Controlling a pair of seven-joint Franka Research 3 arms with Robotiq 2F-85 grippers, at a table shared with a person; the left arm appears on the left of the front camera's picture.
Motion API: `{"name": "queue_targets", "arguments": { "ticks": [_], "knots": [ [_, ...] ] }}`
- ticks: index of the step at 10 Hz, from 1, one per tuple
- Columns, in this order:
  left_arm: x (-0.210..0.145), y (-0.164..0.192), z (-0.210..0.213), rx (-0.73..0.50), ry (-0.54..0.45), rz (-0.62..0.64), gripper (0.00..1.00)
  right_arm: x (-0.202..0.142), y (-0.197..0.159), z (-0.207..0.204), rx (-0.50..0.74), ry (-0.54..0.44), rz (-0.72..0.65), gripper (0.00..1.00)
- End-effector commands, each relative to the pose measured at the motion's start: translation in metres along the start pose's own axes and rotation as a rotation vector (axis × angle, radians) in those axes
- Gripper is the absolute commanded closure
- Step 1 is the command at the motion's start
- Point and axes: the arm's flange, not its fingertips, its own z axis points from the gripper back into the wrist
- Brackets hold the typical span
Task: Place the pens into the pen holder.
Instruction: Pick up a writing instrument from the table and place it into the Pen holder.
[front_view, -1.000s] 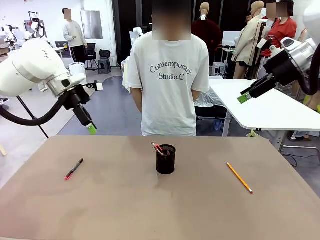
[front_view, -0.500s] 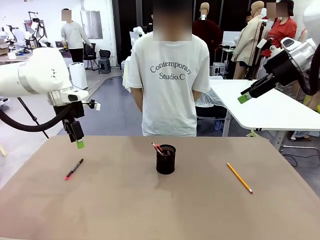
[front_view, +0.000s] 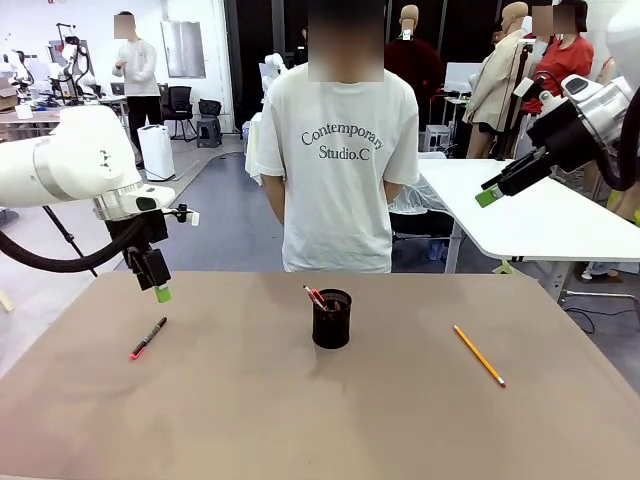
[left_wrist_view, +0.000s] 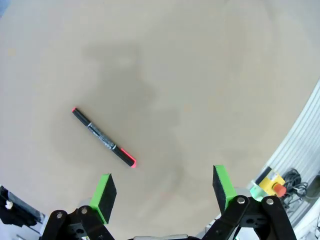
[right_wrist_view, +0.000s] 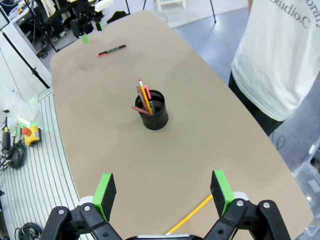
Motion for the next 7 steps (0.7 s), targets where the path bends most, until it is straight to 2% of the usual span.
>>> {"name": "queue_targets", "arguments": {
  "ticks": [1, 2, 3, 5, 7],
  "knots": [
    [0.001, 0.002, 0.004, -0.002, 0.025, -0.011, 0.00, 0.002, 0.000, 0.001, 0.008, -0.015, -0.003, 0.00],
    [0.000, 0.000, 0.000, 0.000, 0.000, 0.000, 0.00, 0.002, 0.000, 0.001, 0.008, -0.015, -0.003, 0.00],
    [0.005, 0.005, -0.008, 0.194, 0.095, 0.185, 0.00, 0.002, 0.000, 0.001, 0.008, -0.015, -0.003, 0.00],
    [0.008, 0.016, -0.029, 0.278, 0.079, 0.374, 0.00, 0.002, 0.000, 0.001, 0.008, -0.015, -0.003, 0.00],
    [0.010, 0.025, -0.046, 0.274, 0.058, 0.457, 0.00, 0.002, 0.000, 0.001, 0.008, -0.015, -0.003, 0.00]
  ]
}}
